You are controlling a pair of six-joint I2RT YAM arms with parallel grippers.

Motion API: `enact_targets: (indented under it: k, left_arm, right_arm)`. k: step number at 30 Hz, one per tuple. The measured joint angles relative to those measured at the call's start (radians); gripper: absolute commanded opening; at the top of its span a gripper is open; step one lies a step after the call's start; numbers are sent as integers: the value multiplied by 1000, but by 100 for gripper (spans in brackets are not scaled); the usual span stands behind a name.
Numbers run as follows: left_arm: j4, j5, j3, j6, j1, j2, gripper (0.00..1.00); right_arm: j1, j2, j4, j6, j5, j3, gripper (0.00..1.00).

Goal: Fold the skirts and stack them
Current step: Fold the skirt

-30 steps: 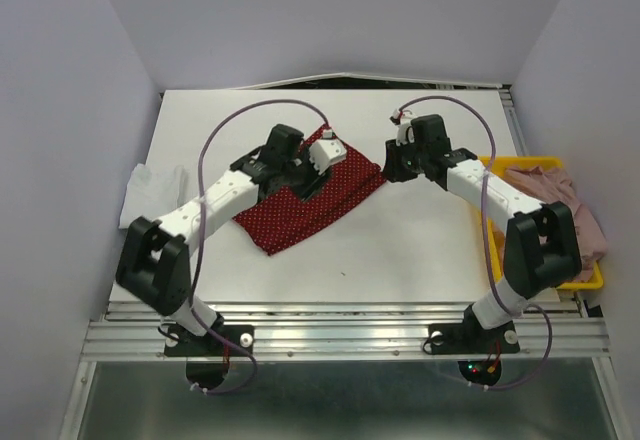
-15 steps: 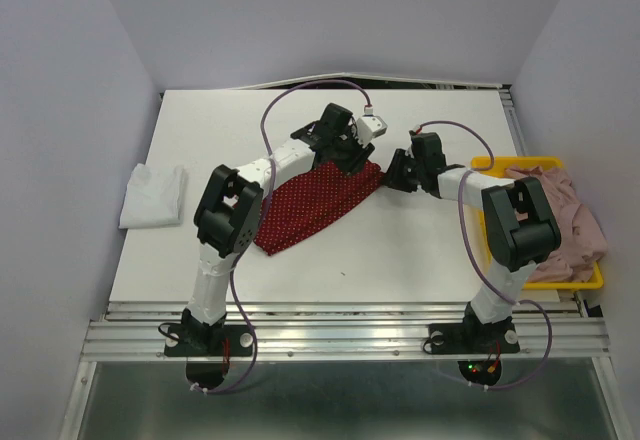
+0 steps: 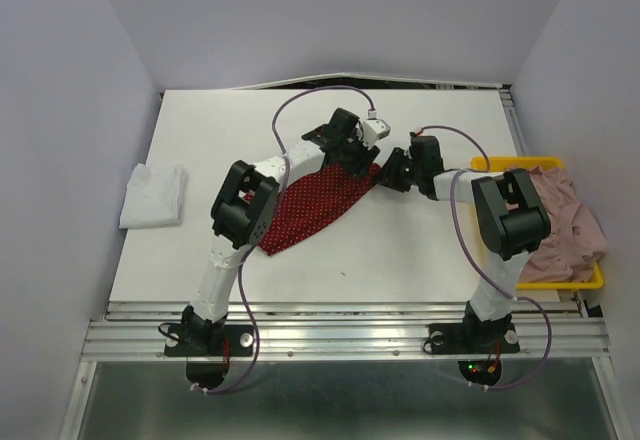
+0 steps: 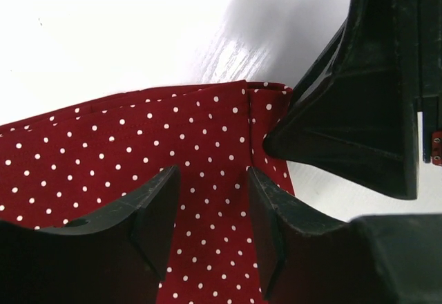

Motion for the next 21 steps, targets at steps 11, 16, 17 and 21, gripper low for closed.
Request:
enact_targets:
  k: [11, 16, 17, 21]
  left_arm:
    - [13, 1, 32, -20, 0, 53, 54]
    - [13, 2, 32, -25, 0, 63, 36]
    - [13, 3, 32, -26, 0, 63, 32]
    - [13, 13, 33, -27, -1, 63, 17]
  right_arm:
    - [-26, -37, 42, 30, -71, -58, 57]
    - [-34, -37, 42, 31, -82, -63, 44]
    - [-34, -33, 43, 32, -82, -63, 36]
    - [-38, -2, 62, 36, -94, -59, 22]
